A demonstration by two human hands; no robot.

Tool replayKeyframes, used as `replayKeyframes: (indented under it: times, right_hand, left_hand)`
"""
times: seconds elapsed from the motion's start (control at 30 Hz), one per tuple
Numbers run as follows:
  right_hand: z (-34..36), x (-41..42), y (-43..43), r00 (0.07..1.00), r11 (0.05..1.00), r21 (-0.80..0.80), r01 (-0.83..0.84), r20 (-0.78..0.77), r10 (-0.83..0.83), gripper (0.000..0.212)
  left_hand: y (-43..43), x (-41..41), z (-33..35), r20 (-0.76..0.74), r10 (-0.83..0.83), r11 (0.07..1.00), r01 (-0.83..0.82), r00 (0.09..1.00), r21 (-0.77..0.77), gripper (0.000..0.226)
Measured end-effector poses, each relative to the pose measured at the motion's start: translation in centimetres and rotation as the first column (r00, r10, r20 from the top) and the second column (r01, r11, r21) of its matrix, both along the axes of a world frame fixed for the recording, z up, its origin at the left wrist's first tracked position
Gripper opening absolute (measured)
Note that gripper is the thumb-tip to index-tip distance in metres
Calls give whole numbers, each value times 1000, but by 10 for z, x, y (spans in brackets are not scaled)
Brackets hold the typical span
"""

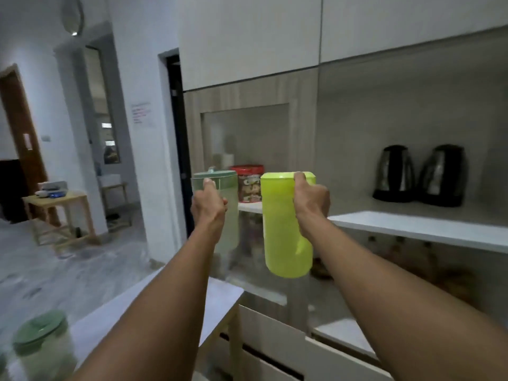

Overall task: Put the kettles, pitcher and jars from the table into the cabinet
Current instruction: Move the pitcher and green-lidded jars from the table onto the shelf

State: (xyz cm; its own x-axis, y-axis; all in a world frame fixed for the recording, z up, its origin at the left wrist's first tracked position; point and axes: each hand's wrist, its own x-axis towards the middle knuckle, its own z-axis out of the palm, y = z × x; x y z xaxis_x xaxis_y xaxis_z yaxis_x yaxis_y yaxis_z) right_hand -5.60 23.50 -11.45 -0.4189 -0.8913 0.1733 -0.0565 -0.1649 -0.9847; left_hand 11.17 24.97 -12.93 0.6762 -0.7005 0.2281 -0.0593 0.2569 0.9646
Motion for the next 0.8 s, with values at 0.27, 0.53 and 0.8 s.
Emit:
replayKeyframes:
  times: [0.27,0.53,0.8]
  right_hand:
    - [24,-156,-10,939,932,-120,343,18,-343,41]
    - [32,-264,-91,889,872,-184,453,27,-456,42]
    - [22,-307,-205,923,907,-176,383,20,-385,44]
  left_hand:
    - [-66,-160,9,1,-314,946,313,949,-81,46]
    - [-162,-285,14,31,-413,907,414,910,-75,44]
    - [-276,-326,5,9,-317,947,316,949,56,58]
